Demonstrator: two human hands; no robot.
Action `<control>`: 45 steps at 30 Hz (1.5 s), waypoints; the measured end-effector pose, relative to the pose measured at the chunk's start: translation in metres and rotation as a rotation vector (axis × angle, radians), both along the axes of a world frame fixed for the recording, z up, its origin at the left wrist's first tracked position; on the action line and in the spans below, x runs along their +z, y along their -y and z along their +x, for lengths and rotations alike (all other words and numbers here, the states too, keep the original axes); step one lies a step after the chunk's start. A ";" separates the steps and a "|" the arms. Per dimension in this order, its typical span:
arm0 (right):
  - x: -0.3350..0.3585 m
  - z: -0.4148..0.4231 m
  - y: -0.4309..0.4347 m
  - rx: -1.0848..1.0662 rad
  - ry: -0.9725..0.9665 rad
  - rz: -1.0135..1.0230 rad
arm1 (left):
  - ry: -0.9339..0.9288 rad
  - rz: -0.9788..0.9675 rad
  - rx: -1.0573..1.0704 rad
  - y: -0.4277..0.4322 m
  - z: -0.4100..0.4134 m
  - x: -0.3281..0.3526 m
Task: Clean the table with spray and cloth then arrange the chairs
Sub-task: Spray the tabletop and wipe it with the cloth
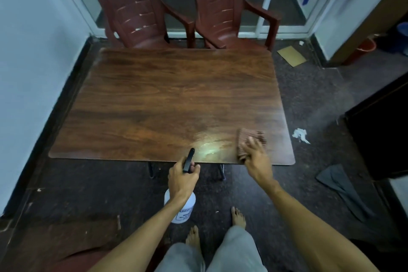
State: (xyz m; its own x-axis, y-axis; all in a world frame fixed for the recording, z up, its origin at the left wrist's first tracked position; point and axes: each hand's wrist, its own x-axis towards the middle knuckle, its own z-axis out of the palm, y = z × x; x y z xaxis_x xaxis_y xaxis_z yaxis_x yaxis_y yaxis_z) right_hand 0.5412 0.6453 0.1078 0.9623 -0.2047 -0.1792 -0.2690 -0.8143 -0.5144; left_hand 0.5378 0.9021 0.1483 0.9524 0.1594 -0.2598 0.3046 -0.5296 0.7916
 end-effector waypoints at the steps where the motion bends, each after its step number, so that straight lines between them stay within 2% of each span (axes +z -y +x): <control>1: -0.006 -0.005 -0.006 0.127 -0.008 -0.018 | -0.014 0.004 -0.026 0.007 -0.002 -0.002; 2: -0.010 -0.009 -0.004 0.190 -0.007 -0.025 | -0.028 0.014 -0.056 0.015 -0.003 -0.003; 3: -0.010 -0.011 0.005 0.162 0.001 -0.011 | -0.043 0.028 -0.078 0.025 -0.006 -0.003; 6: -0.006 -0.012 0.047 -0.180 0.007 0.054 | -0.078 0.039 -0.091 0.043 -0.009 -0.003; 7: -0.004 -0.013 0.056 -0.229 -0.010 0.058 | -0.086 0.040 -0.095 0.047 -0.010 -0.004; 12: -0.009 -0.010 0.059 -0.038 -0.031 0.008 | -0.132 0.087 -0.127 0.066 -0.017 -0.005; 17: -0.004 -0.007 0.073 -0.180 -0.011 -0.043 | -0.116 0.078 -0.075 0.082 -0.011 -0.001; 19: -0.001 -0.008 0.040 -0.069 0.005 0.015 | -0.077 0.071 -0.036 0.086 -0.008 0.003; 22: -0.003 -0.004 0.013 0.357 0.040 0.021 | -0.021 0.078 -0.007 0.092 0.001 0.008; 23: 0.000 0.004 0.017 0.393 0.039 0.025 | -0.015 0.083 -0.004 0.093 0.003 0.010; 26: 0.002 0.034 0.031 0.170 -0.028 0.017 | -0.005 0.098 0.030 0.092 0.008 0.016; 27: 0.004 0.041 0.028 0.165 -0.038 0.013 | 0.003 0.103 0.048 0.092 0.007 0.018; 31: -0.001 0.036 -0.019 0.667 -0.029 0.062 | 0.036 0.132 0.145 0.093 -0.002 0.027; 32: -0.002 0.029 -0.019 0.727 -0.041 0.070 | 0.032 0.142 0.164 0.093 -0.004 0.026; 34: 0.000 0.022 0.005 0.669 0.009 0.093 | 0.013 0.143 0.185 0.095 -0.011 0.025; 38: -0.001 0.013 0.076 0.205 -0.008 0.073 | 0.002 0.128 0.197 0.111 -0.023 0.022; 39: 0.002 0.005 0.081 0.217 0.010 0.061 | -0.004 0.122 0.196 0.117 -0.025 0.021; 42: 0.000 -0.020 0.088 0.586 0.047 0.057 | -0.038 0.103 0.155 0.141 -0.027 0.014; 43: -0.001 -0.022 0.098 0.607 0.034 0.062 | -0.051 0.092 0.135 0.148 -0.027 0.013; 45: -0.005 -0.017 0.131 0.389 0.000 0.078 | -0.055 0.063 0.100 0.163 -0.025 0.012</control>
State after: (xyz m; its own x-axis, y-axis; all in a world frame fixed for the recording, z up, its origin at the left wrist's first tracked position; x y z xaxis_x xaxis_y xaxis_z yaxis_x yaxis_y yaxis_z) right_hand 0.5245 0.5141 0.1026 0.9653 0.1893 -0.1796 0.0520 -0.8140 -0.5785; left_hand 0.5132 0.7391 0.1605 0.9157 0.2702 -0.2976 0.4002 -0.5429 0.7383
